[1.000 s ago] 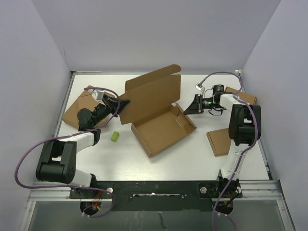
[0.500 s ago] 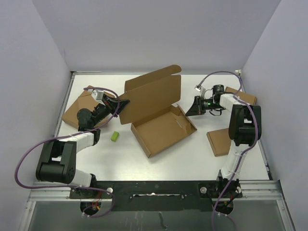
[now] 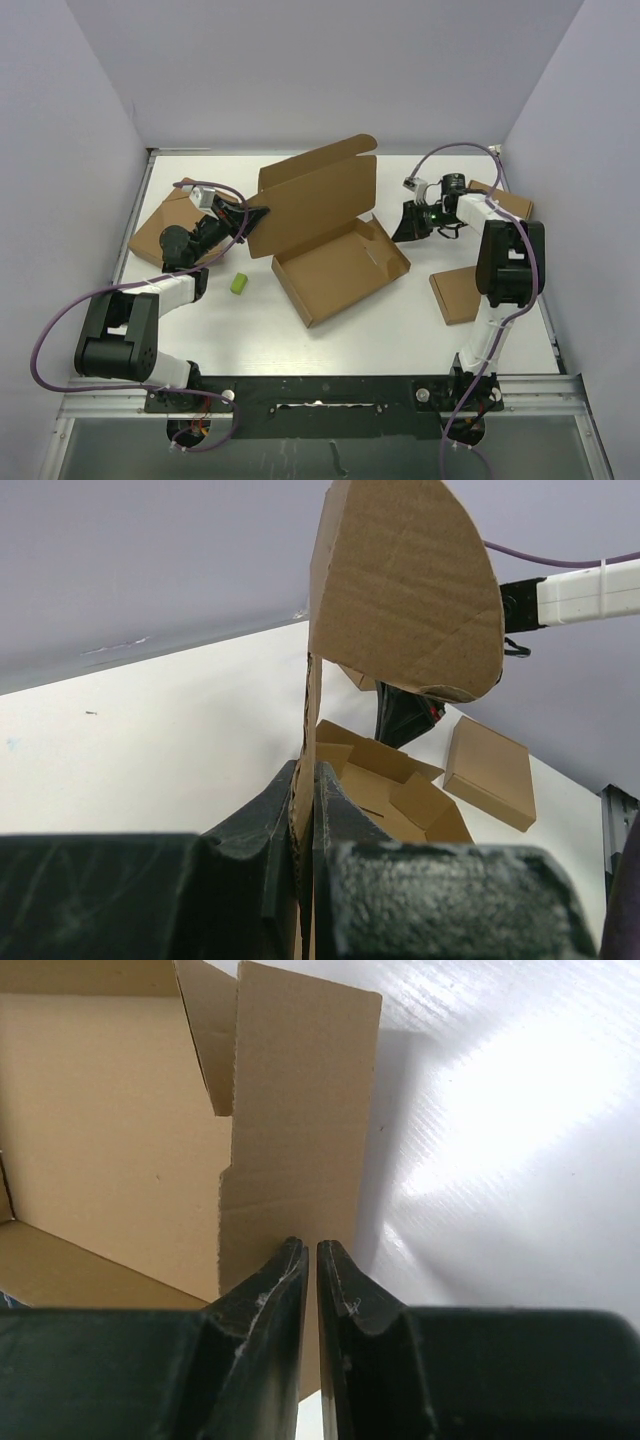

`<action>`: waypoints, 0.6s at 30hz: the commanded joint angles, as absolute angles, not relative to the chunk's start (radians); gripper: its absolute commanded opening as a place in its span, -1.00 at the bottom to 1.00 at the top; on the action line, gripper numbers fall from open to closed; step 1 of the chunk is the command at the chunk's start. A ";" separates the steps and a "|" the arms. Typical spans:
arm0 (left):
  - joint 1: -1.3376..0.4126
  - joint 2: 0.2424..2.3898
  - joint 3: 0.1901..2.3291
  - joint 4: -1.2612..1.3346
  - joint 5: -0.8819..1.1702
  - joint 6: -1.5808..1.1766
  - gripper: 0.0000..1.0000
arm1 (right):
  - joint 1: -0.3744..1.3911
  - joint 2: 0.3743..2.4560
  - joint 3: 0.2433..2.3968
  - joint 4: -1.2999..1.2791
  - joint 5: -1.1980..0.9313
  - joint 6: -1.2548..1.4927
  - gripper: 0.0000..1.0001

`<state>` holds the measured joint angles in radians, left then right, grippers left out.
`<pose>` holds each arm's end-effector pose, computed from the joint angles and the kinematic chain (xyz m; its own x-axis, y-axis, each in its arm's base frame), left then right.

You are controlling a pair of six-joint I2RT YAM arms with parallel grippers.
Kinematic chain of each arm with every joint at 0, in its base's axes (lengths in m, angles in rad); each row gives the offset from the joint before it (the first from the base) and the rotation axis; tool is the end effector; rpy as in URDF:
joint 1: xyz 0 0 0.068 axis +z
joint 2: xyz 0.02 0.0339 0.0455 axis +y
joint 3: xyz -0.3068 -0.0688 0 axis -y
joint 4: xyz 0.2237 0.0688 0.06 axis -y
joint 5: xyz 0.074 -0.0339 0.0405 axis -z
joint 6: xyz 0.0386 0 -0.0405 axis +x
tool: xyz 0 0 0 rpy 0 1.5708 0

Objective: Fold the paper box

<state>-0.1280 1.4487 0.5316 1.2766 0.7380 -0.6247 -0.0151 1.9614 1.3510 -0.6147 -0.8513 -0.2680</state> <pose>0.2568 -0.0592 0.3130 -0.1375 -0.4185 -0.8977 0.7873 0.5037 -0.3555 0.3886 0.0232 0.2246 -0.8423 -0.1618 -0.5141 -0.4853 0.6429 0.5927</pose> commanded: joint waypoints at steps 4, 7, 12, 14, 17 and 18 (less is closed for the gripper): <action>-0.121 1.434 0.540 1.363 0.741 -0.637 -1.00 | 0.012 2.003 1.379 -0.652 -0.813 -0.321 -0.71; -0.120 1.432 0.538 1.362 0.741 -0.636 -1.00 | 0.016 2.022 1.385 -0.660 -0.807 -0.323 -0.69; -0.120 1.424 0.541 1.362 0.741 -0.639 -1.00 | 0.015 2.042 1.394 -0.659 -0.775 -0.325 -0.62; -0.120 1.417 0.540 1.360 0.741 -0.638 -1.00 | 0.014 2.038 1.392 -0.653 -0.760 -0.324 -0.50; -0.118 1.412 0.538 1.359 0.742 -0.638 -1.00 | 0.007 2.033 1.388 -0.652 -0.757 -0.323 -0.39; -0.118 1.409 0.537 1.358 0.742 -0.638 -1.00 | 0.008 2.033 1.388 -0.654 -0.756 -0.326 -0.37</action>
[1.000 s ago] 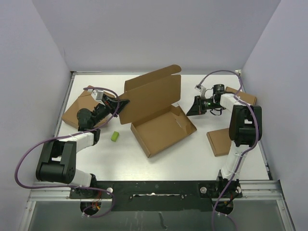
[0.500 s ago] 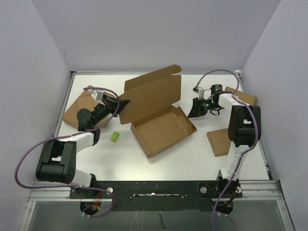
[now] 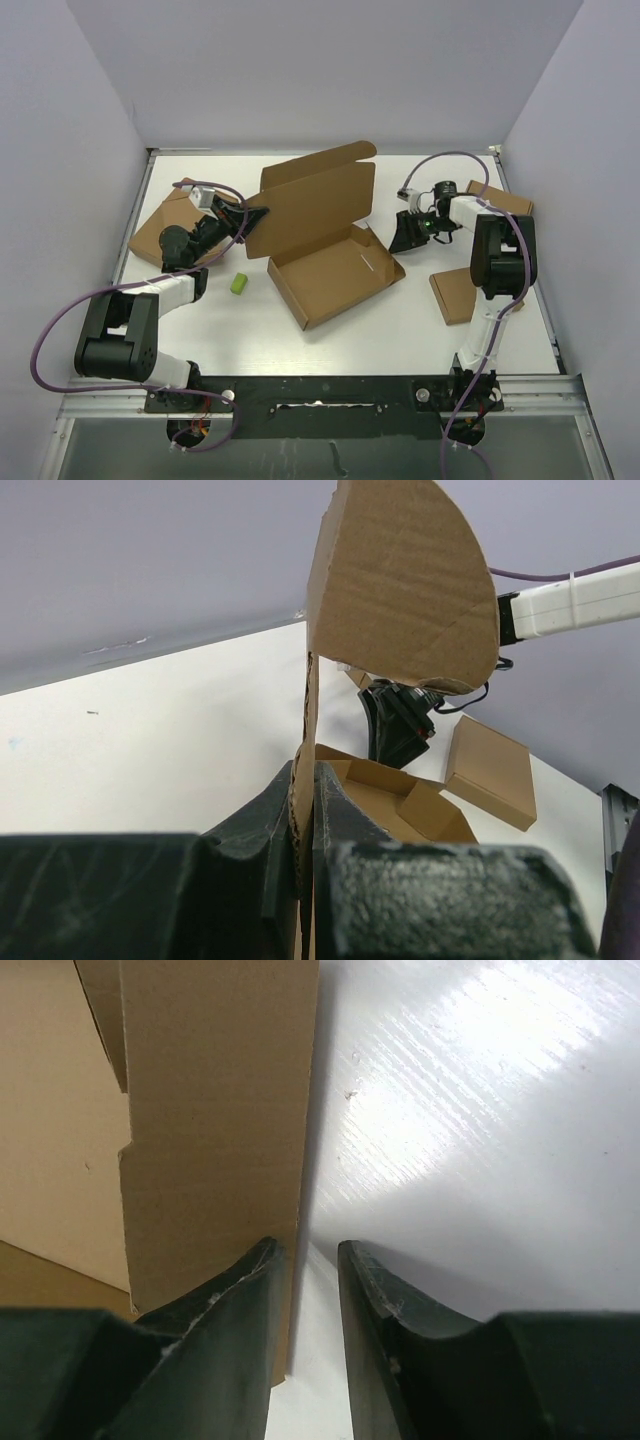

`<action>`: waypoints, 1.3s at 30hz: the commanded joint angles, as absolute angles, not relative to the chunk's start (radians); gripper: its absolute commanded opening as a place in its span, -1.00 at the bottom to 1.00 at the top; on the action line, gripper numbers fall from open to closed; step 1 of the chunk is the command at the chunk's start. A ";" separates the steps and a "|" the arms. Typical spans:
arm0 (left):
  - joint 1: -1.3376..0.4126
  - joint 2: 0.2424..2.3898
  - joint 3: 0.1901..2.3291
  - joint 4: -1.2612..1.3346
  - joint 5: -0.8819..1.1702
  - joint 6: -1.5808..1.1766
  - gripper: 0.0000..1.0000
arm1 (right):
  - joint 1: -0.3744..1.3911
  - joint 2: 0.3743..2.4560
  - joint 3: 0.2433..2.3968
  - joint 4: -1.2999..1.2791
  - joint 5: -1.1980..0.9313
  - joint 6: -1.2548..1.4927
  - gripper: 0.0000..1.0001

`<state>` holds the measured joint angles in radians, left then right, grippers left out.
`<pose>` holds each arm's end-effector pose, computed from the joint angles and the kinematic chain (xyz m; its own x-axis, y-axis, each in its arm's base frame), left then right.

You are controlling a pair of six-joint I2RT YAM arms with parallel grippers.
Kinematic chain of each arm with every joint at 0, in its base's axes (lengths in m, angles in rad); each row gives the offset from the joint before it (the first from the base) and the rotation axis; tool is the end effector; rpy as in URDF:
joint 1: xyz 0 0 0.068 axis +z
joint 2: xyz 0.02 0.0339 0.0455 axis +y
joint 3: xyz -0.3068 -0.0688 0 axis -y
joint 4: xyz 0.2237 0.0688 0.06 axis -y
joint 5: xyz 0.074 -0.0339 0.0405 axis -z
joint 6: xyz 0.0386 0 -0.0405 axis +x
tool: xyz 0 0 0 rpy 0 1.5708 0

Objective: Fold the paper box

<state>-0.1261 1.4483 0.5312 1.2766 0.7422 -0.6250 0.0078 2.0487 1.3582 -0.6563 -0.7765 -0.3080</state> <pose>0.2567 -0.0588 0.3129 -0.1384 -0.4171 -0.8983 0.7884 0.5025 -0.3549 0.3941 0.0301 0.1907 -0.8802 -0.2231 -0.4188 -0.4492 0.6763 0.5838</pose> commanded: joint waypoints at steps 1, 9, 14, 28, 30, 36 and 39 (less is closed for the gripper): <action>-0.117 1.407 0.537 1.358 0.742 -0.640 -1.00 | 0.007 2.032 1.387 -0.655 -0.758 -0.326 -0.36; -0.114 1.399 0.532 1.346 0.740 -0.635 -1.00 | -0.044 1.939 1.345 -0.635 -0.923 -0.276 -0.20; -0.114 1.405 0.532 1.359 0.740 -0.642 -1.00 | -0.046 1.920 1.325 -0.653 -0.975 -0.270 -0.12; -0.113 1.401 0.531 1.363 0.736 -0.649 -1.00 | -0.002 1.796 1.280 -0.643 -0.818 -0.325 0.28; -0.113 1.401 0.529 1.363 0.736 -0.649 -1.00 | 0.007 1.805 1.283 -0.646 -0.780 -0.331 0.25; -0.113 1.400 0.528 1.363 0.735 -0.649 -1.00 | 0.046 1.809 1.276 -0.633 -0.620 -0.362 0.18; -0.113 1.402 0.527 1.367 0.735 -0.651 -1.00 | 0.056 1.810 1.275 -0.628 -0.589 -0.370 0.02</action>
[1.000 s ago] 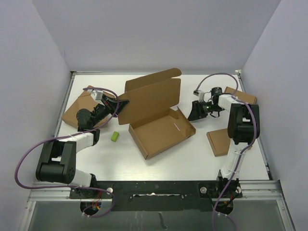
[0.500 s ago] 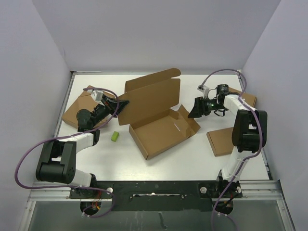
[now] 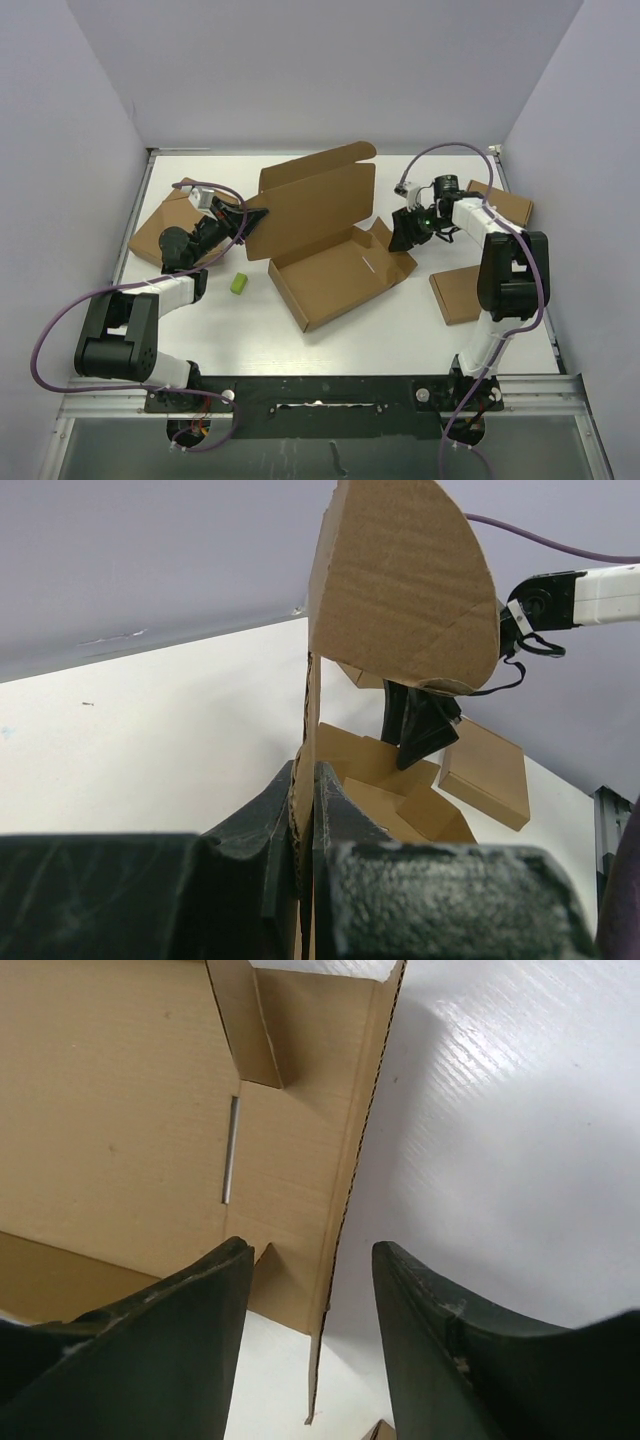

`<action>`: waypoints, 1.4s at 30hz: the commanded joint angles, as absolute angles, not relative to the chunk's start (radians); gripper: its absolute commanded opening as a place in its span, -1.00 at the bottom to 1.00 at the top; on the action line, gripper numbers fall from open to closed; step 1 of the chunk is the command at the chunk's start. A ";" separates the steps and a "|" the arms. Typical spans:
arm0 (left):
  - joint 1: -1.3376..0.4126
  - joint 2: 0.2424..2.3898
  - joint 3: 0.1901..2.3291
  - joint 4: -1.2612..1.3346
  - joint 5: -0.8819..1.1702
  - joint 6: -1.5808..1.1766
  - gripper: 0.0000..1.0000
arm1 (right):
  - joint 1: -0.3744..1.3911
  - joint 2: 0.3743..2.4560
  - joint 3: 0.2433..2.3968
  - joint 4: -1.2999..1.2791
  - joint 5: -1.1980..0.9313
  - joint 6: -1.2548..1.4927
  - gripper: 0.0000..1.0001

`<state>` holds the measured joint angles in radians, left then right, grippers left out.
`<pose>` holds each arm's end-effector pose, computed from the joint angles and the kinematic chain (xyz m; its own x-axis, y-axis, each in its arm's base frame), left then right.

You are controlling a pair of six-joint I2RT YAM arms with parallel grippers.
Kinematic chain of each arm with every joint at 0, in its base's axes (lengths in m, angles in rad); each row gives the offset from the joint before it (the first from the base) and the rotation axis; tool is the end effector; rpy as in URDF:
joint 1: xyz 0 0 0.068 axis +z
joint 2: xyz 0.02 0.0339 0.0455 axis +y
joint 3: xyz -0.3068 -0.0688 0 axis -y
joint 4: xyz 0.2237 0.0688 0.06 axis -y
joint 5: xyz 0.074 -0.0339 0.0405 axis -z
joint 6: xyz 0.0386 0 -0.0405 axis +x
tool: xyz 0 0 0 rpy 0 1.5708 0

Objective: Fold the paper box

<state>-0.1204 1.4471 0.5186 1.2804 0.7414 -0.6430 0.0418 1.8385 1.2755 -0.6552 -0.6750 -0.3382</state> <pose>0.2554 -0.0572 0.3101 -0.1566 -0.4265 -0.8908 0.7797 0.5002 -0.3766 0.3570 0.0391 0.2430 -0.8022 -0.2928 -0.5203 -0.5453 0.7143 0.4387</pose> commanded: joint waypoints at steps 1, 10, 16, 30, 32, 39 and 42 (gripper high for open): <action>-0.113 1.402 0.527 1.367 0.735 -0.651 -1.00 | 0.059 1.810 1.275 -0.625 -0.583 -0.372 -0.07; -0.116 1.408 0.531 1.370 0.724 -0.680 -1.00 | 0.093 1.668 1.271 -0.565 -0.517 -0.378 -1.00; -0.153 1.405 0.540 1.325 0.698 -0.658 -1.00 | 0.141 1.582 1.314 -0.559 -0.443 -0.389 -1.00; -0.225 1.501 0.573 1.207 0.594 -0.636 -1.00 | 0.320 1.580 1.268 -0.530 -0.180 -0.518 -1.00; -0.224 1.526 0.581 1.209 0.609 -0.638 -1.00 | 0.321 1.594 1.260 -0.524 -0.182 -0.511 -1.00; -0.204 1.588 0.615 1.214 0.631 -0.647 -1.00 | 0.318 1.597 1.236 -0.515 -0.219 -0.487 -1.00; -0.187 1.605 0.632 1.205 0.633 -0.675 -1.00 | 0.309 1.592 1.224 -0.507 -0.214 -0.473 -1.00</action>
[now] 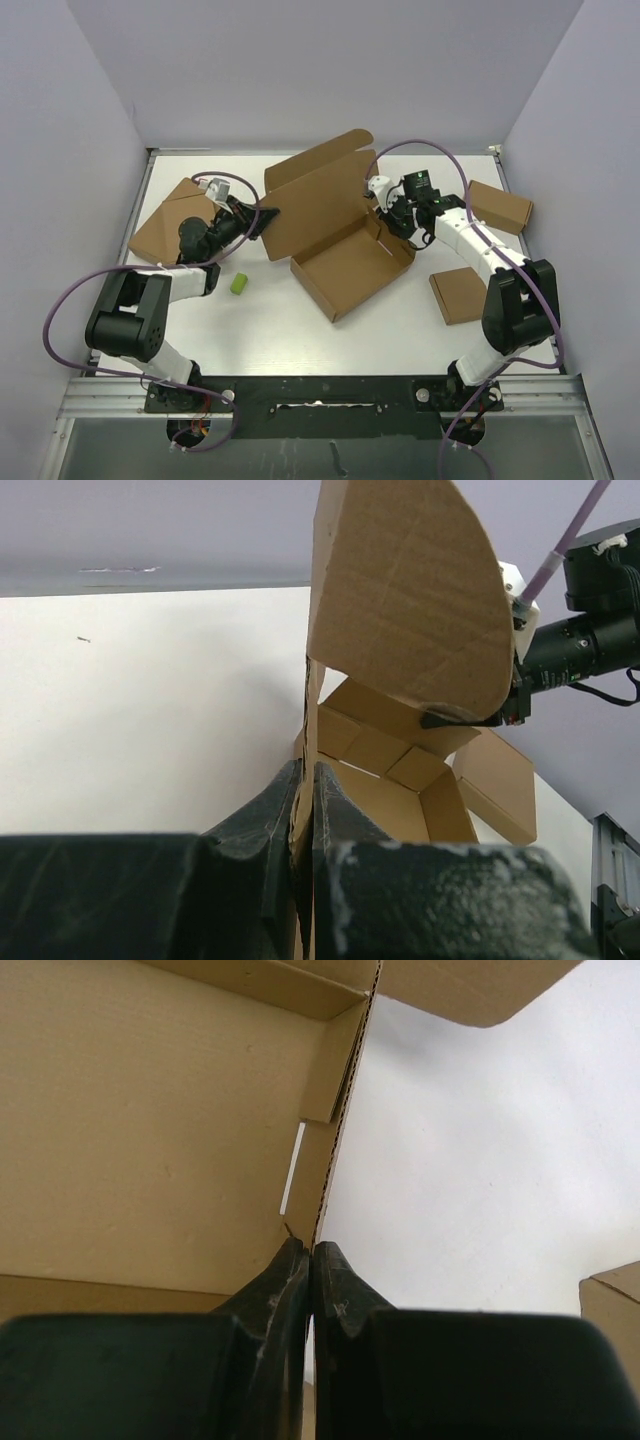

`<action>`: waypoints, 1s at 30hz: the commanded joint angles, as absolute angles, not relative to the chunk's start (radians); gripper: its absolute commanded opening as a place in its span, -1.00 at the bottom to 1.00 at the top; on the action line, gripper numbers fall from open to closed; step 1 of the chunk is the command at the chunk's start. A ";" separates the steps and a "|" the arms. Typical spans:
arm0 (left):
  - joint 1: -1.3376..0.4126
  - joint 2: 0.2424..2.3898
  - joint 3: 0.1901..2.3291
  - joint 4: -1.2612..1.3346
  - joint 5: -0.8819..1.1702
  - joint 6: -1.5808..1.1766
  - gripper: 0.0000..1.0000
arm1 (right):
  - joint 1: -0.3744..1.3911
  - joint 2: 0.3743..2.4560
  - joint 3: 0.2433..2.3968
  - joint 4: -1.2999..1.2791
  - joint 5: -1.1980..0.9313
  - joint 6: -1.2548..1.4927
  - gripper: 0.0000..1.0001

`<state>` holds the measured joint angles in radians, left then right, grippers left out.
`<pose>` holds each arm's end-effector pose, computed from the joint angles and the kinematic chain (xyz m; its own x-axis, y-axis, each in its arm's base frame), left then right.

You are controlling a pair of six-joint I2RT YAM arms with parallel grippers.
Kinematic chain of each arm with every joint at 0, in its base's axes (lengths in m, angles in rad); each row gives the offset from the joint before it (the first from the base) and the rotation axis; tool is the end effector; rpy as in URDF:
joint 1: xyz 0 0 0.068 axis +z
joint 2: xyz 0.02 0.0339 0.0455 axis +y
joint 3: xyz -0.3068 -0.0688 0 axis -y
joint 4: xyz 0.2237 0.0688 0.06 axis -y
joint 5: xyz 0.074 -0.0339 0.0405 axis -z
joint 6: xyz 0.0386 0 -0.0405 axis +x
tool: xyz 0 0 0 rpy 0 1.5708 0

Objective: Fold the paper box

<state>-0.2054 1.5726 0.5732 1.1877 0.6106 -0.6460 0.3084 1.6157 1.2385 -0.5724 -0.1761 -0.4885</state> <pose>0.2850 -0.0820 0.2844 -0.2862 -0.4442 -0.8490 0.6840 0.5258 -0.5057 0.3115 0.1063 0.3023 -0.4984 -0.6437 -0.5808 -0.7133 0.6852 -0.1473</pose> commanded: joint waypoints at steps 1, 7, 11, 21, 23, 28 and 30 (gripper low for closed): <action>-0.180 1.607 0.636 1.194 0.631 -0.685 -0.96 | 0.305 1.590 1.218 -0.503 -0.209 -0.470 -1.00; -0.155 1.550 0.614 1.076 0.580 -0.723 -0.40 | 0.288 1.592 1.201 -0.489 -0.173 -0.465 -1.00; -0.146 1.480 0.598 0.966 0.540 -0.710 -0.19 | 0.288 1.597 1.200 -0.487 -0.158 -0.466 -1.00; -0.107 1.127 0.576 0.468 0.268 -0.626 0.39 | 0.294 1.596 1.199 -0.477 -0.144 -0.472 -1.00; -0.110 1.067 0.592 0.380 0.232 -0.619 0.38 | 0.297 1.594 1.201 -0.475 -0.140 -0.472 -1.00; -0.160 0.994 0.643 0.257 0.196 -0.668 0.29 | 0.309 1.584 1.201 -0.466 -0.129 -0.477 -1.00; -0.222 1.002 0.667 0.251 0.173 -0.706 0.19 | 0.314 1.579 1.200 -0.461 -0.121 -0.481 -1.00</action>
<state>-0.1394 1.0172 0.5873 0.3466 0.2371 -0.6582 0.2966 1.6142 1.1942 -0.5095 -0.1410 -0.4786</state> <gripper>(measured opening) 0.628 0.034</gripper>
